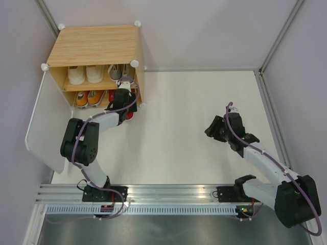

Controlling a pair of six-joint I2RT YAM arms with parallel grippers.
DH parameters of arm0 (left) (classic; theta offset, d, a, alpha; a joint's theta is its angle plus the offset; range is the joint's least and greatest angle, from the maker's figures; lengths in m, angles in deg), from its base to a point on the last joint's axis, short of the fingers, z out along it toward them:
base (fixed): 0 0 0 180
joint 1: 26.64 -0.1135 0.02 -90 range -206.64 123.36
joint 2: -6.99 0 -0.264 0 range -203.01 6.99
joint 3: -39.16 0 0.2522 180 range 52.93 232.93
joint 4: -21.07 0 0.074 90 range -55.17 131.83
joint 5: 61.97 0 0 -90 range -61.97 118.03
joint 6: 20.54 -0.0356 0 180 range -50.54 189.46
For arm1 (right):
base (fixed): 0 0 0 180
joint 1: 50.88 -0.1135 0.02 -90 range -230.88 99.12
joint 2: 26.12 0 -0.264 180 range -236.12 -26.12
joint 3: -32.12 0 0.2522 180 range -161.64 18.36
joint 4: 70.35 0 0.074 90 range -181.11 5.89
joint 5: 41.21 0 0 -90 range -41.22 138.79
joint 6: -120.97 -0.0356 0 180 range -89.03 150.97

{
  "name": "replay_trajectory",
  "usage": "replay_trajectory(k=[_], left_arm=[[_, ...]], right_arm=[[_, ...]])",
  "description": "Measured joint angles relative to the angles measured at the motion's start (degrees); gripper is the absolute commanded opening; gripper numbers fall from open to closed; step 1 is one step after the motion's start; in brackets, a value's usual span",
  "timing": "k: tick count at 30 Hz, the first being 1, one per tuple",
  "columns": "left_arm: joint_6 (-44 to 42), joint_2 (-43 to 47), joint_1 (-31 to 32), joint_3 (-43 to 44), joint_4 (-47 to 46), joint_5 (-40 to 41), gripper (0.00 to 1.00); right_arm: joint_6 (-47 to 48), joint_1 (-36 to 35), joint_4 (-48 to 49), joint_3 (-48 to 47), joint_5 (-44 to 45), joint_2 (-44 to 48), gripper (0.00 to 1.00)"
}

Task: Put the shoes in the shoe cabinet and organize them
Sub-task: Place the shoe in the shoe cabinet.

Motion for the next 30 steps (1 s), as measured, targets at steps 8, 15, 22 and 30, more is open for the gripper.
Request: replay_trajectory(k=[8, 15, 22, 30], left_arm=[[-0.1, -3.3, -0.8, 2.7, -2.9, -0.5, 0.67], [-0.1, -3.2, -0.8, 2.8, -7.0, -0.1, 0.94], [-0.1, -3.2, -0.8, 3.5, -7.3, 0.1, 0.96], [0.3, 1.6, -0.8, 0.0, -6.9, 0.1, 0.95]], right_arm=[[0.3, 0.0, 0.0, 0.0, 1.6, -1.3, 0.56], [0.5, 0.0, 0.0, 0.0, 2.1, -1.4, 0.56], [0.5, 0.0, 0.0, 0.0, 2.4, -1.4, 0.56], [0.5, 0.0, 0.0, 0.0, 2.4, -1.4, 0.56]])
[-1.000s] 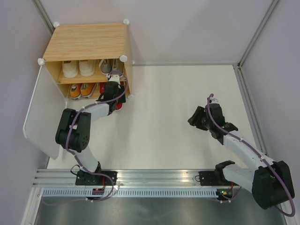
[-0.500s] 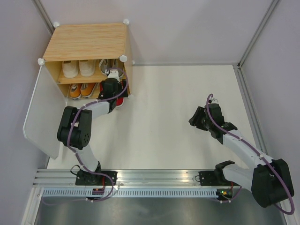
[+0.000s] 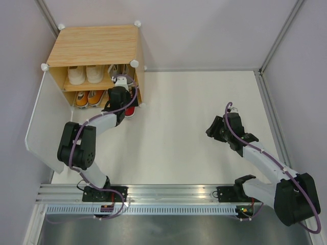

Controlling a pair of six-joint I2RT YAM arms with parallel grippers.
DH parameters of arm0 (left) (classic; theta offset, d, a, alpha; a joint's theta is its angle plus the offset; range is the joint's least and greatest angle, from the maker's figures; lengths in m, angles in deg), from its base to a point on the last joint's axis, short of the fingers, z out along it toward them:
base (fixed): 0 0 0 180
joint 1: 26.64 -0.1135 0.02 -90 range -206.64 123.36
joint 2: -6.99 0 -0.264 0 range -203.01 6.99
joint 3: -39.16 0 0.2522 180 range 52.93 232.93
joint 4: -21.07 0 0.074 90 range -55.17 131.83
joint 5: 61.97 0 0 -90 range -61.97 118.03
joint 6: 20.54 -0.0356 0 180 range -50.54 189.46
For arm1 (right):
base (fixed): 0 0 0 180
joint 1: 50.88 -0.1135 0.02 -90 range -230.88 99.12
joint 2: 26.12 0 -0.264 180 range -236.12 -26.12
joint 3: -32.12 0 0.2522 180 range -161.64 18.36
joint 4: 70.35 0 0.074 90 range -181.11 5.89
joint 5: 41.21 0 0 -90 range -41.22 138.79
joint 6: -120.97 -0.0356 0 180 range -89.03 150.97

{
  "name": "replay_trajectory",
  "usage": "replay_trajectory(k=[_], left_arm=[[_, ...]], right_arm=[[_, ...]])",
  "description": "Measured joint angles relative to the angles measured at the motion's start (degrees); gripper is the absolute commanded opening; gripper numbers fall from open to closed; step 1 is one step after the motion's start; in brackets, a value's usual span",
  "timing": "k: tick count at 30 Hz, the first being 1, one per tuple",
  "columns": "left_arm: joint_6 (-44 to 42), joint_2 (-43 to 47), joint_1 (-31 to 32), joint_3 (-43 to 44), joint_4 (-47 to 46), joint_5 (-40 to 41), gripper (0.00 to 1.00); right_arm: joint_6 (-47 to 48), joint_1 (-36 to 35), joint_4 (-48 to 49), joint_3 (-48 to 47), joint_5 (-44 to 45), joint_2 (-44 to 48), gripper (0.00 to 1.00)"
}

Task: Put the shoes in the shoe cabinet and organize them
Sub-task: Place the shoe in the shoe cabinet.

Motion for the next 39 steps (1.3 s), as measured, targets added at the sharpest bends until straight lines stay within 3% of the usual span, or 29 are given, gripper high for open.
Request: replay_trajectory(k=[8, 17, 23, 27, 30, 39], left_arm=[[1.1, 9.4, 0.0, -4.0, 1.6, 0.0, 0.92], [10.3, 28.0, 0.0, -17.4, 7.4, -1.1, 0.54], [14.2, 38.0, 0.2, -27.6, 10.8, -4.5, 0.52], [14.4, 37.1, 0.2, -28.2, 11.7, -4.9, 0.49], [14.4, 31.8, 0.2, -27.1, 11.7, -4.9, 0.42], [14.2, 14.8, 0.2, -14.7, 14.2, -5.5, 0.41]], right_arm=[[0.2, 0.0, 0.0, 0.0, 0.0, 0.0, 0.56], [0.4, 0.0, 0.0, 0.0, -0.1, 0.5, 0.55], [0.4, 0.0, 0.0, 0.0, -0.5, 0.7, 0.55], [0.4, 0.0, 0.0, 0.0, -0.7, 0.8, 0.55], [0.4, 0.0, 0.0, 0.0, -0.7, 0.8, 0.55], [0.4, 0.0, 0.1, 0.0, -0.7, 0.8, 0.55]])
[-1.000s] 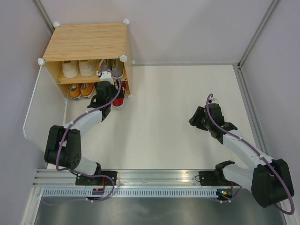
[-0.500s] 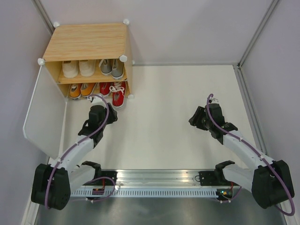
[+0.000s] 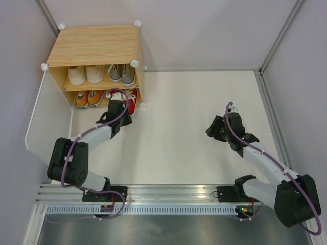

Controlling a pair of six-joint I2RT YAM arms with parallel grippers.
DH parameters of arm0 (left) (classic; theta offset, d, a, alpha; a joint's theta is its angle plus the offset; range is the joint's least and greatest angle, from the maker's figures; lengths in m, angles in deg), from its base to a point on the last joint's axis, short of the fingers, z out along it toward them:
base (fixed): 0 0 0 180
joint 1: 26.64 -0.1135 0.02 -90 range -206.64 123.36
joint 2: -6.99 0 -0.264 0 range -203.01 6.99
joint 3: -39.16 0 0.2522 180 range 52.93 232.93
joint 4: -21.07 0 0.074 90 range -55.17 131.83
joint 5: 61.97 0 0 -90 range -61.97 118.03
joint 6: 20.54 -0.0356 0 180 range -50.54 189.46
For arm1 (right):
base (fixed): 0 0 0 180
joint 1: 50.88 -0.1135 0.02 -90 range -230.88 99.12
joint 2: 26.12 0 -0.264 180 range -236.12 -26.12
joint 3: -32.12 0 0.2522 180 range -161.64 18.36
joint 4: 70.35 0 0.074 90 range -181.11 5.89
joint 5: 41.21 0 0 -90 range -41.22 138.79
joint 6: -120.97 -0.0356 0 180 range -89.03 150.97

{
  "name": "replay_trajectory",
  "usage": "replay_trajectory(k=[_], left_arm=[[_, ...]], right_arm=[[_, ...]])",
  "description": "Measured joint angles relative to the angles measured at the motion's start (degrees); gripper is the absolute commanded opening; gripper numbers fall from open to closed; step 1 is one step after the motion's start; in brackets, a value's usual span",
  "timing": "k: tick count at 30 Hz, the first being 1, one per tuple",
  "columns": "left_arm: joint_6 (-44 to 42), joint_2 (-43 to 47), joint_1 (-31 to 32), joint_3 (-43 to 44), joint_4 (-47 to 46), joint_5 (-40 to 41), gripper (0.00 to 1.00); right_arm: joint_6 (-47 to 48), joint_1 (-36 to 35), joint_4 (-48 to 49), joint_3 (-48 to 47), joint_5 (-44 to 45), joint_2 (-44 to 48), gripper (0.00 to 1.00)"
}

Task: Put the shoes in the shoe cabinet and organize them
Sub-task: Place the shoe in the shoe cabinet.

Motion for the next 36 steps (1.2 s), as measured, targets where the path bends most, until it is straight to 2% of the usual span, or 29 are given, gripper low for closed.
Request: replay_trajectory(k=[9, 16, 31, 34, 36], left_arm=[[-2.4, -11.2, 0.0, 12.7, 2.4, 1.2, 0.41], [-3.6, -15.7, -0.1, 19.8, 5.2, 2.5, 0.40], [-5.0, -23.0, -0.8, 27.7, 5.1, 2.3, 0.38], [-5.2, -23.2, -1.1, 27.9, 5.0, 1.9, 0.41], [-5.4, -23.2, -1.2, 28.0, 5.0, 1.7, 0.48]], right_arm=[[0.0, 0.0, 0.0, 0.0, 0.3, 0.0, 0.55], [0.2, 0.0, 0.0, 0.0, 1.3, -0.7, 0.55], [0.6, 0.0, -0.1, 0.0, 2.8, -3.0, 0.55], [0.6, 0.0, -0.1, 0.0, 2.9, -3.4, 0.55], [0.6, 0.0, -0.1, 0.0, 2.9, -3.6, 0.55]])
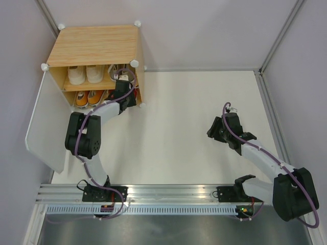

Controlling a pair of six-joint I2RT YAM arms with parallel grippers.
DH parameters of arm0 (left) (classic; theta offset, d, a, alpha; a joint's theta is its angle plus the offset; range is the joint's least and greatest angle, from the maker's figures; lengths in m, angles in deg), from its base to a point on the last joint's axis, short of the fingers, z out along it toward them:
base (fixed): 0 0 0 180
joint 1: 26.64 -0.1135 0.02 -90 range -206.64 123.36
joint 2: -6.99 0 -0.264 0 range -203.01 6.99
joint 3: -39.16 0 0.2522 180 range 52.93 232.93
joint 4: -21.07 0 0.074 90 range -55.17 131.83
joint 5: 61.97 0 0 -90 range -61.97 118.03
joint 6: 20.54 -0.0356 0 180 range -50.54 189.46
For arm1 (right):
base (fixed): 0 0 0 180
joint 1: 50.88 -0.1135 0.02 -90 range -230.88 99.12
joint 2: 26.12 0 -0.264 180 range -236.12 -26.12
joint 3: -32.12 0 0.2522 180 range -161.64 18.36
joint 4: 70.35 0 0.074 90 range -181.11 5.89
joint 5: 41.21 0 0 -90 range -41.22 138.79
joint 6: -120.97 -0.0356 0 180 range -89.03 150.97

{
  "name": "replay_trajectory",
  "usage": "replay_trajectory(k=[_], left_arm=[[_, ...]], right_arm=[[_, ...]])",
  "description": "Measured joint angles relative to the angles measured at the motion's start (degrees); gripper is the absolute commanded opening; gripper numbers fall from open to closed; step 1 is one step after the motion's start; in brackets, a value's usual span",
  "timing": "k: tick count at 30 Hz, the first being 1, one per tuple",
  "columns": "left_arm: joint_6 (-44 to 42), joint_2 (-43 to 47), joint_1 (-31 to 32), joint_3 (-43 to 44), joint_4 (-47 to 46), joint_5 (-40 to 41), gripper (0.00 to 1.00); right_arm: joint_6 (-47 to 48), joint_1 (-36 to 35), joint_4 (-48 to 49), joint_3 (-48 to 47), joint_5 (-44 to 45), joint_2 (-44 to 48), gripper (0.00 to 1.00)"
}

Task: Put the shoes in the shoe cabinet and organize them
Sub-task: Place the shoe in the shoe cabinet.

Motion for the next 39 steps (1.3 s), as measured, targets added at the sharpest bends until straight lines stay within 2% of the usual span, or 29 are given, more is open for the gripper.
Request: replay_trajectory(k=[1, 4, 6, 14, 19, 23, 26, 31, 39], left_arm=[[0.0, 0.0, 0.0, 0.0, 0.0, -0.3, 0.60], [-0.5, 0.0, -0.2, 0.0, -0.8, -1.5, 0.77], [-0.7, 0.5, -0.4, -0.7, -2.2, -2.8, 0.82], [-0.6, 9.6, -0.7, -6.2, -2.0, -6.0, 0.82], [-0.7, 23.4, -0.7, -7.7, 2.0, -7.0, 0.81], [-1.2, 34.3, -0.7, -5.6, 7.3, -6.2, 0.81], [-2.1, 40.6, -0.7, -0.7, 13.5, -2.1, 0.81], [-5.7, 46.6, -0.7, 8.2, 22.4, 10.6, 0.82], [-14.5, 54.0, -0.9, 9.9, 28.0, 33.0, 0.84]], right_arm=[[0.0, 0.0, 0.0, 0.0, 0.0, 0.0, 0.55], [0.0, 0.0, 0.0, 0.0, 0.0, 0.0, 0.55], [0.0, 0.0, 0.0, 0.0, 0.1, 0.0, 0.55], [0.0, 0.0, 0.0, 0.0, 0.2, 1.8, 0.55], [0.0, 0.0, 0.0, 0.0, -0.2, 3.0, 0.55], [0.0, 0.0, 0.0, 0.0, -0.7, 3.8, 0.55], [0.0, 0.0, 0.0, 0.0, -0.8, 4.4, 0.55], [0.1, 0.0, 0.0, 0.1, -1.3, 5.8, 0.55], [0.4, 0.0, 0.4, 1.0, -3.9, 6.1, 0.55]])
